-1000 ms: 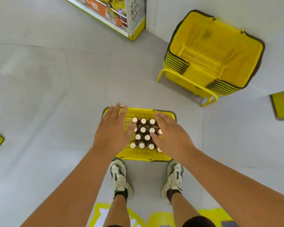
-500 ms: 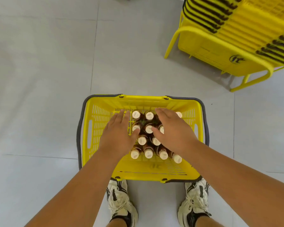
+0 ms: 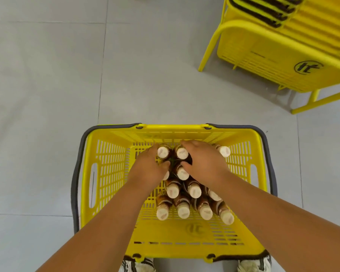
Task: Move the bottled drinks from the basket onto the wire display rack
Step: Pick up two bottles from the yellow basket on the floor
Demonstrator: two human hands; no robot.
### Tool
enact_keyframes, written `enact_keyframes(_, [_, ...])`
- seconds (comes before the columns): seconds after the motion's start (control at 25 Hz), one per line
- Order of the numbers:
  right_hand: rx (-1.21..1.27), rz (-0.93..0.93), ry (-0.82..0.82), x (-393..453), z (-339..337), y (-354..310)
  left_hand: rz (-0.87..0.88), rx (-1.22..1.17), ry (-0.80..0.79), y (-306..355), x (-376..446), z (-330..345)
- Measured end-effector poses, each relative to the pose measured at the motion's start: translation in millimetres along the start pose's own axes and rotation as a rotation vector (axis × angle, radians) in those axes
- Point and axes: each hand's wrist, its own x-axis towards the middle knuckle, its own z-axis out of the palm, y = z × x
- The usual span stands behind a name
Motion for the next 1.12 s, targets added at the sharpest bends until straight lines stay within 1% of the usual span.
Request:
enact_keyframes(0.2, [-0.064, -0.017, 0.027, 16, 9, 4, -0.015, -0.158, 0.013, -5, 21, 7])
enact_keyframes(0.36, [-0.017, -0.036, 0.082, 15, 10, 7, 0.079, -0.177, 0.051, -13, 23, 7])
enact_keyframes(0.48, [0.086, -0.043, 0.150, 1, 0, 5, 0.134, -0.181, 0.149, -10, 6, -4])
enact_keyframes(0.56, [0.154, -0.043, 0.200, -18, -17, -4, 0.132, -0.165, 0.223, -3, -17, -16])
enact_keyframes(0.68, [0.245, -0.053, 0.236, -51, -55, -23, 0.166, -0.224, 0.281, 21, -62, -48])
enact_keyframes(0.88, [0.402, -0.077, 0.265, -111, -146, -65, 0.259, -0.309, 0.337, 85, -141, -125])
enact_keyframes(1.12, [0.627, -0.065, 0.444, -204, -290, -117, 0.297, -0.395, 0.374, 166, -233, -244])
